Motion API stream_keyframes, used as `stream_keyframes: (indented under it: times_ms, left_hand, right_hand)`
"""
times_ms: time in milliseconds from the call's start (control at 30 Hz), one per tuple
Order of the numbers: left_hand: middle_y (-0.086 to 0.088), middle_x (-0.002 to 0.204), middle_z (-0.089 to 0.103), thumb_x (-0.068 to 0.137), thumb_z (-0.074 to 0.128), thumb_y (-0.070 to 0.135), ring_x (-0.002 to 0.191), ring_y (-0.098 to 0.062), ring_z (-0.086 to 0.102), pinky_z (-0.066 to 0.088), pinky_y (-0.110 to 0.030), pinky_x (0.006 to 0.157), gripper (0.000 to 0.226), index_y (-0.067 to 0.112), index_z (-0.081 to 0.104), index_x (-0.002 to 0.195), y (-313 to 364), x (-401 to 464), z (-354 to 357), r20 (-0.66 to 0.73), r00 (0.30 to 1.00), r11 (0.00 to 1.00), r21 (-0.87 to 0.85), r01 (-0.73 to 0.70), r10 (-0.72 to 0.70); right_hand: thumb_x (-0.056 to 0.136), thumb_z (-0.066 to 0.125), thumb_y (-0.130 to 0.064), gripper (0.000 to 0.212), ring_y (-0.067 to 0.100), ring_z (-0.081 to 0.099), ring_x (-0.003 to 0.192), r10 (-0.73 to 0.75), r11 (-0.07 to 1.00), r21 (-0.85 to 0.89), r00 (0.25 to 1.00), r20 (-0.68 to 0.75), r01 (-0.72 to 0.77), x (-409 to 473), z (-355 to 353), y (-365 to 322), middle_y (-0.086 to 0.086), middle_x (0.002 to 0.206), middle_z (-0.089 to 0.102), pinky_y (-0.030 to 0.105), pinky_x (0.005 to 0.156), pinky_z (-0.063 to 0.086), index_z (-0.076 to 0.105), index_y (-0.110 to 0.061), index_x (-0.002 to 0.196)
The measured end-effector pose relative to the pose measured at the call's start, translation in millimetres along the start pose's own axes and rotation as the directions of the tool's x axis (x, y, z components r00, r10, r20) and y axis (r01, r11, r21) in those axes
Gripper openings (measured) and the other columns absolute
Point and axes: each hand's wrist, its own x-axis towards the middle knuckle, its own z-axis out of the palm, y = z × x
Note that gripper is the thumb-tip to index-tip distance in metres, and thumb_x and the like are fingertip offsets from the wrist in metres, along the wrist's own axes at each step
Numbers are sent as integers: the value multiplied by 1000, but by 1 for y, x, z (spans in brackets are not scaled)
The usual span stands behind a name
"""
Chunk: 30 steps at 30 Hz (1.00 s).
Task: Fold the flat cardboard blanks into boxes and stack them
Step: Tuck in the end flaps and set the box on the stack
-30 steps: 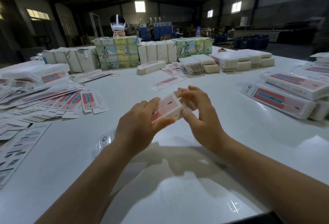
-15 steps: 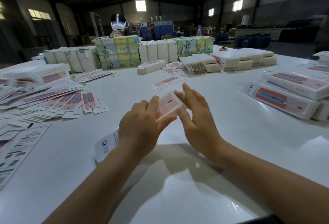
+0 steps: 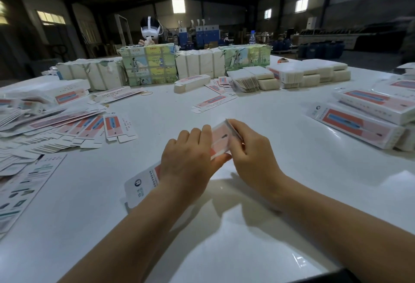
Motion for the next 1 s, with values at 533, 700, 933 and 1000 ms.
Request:
stream_keyframes:
  times_ms: [533,700,933,1000]
  left_hand:
    - [-16,81,65,83,43,56,65,-32,59,47,-36,53,67,-3,63,109,-6,1,6,-132,991,1000,30,0,4]
    - [-18,87,66,82,40,55,68,-33,60,50,-37,56,69,-3,62,112,-8,0,7,-177,984,999,-26,-19,15]
    - [-19,92,68,82,42,55,72,-35,62,51,-36,59,69,-3,62,113,-10,1,5,-238,969,998,40,-55,63]
    - [-19,92,68,81,42,55,73,-36,63,52,-38,61,70,-3,62,114,-10,1,5,-236,969,994,91,-59,79]
  right_hand:
    - [87,62,-5,12,14,70,78,442,508,729,865,236,-459,13,-6,-6,3,86,74,24,73,58,70,-12,94]
    - [92,59,-10,22,14,70,88,317,774,558,946,65,-298,8,-7,-4,-5,94,74,27,75,58,70,-16,109]
    - [92,58,-10,28,20,71,89,342,650,697,936,85,-302,9,-10,-10,0,87,75,28,75,58,76,-29,81]
    - [92,57,-6,34,19,71,87,362,619,715,926,108,-325,9,-10,-11,1,85,75,24,72,58,77,-29,75]
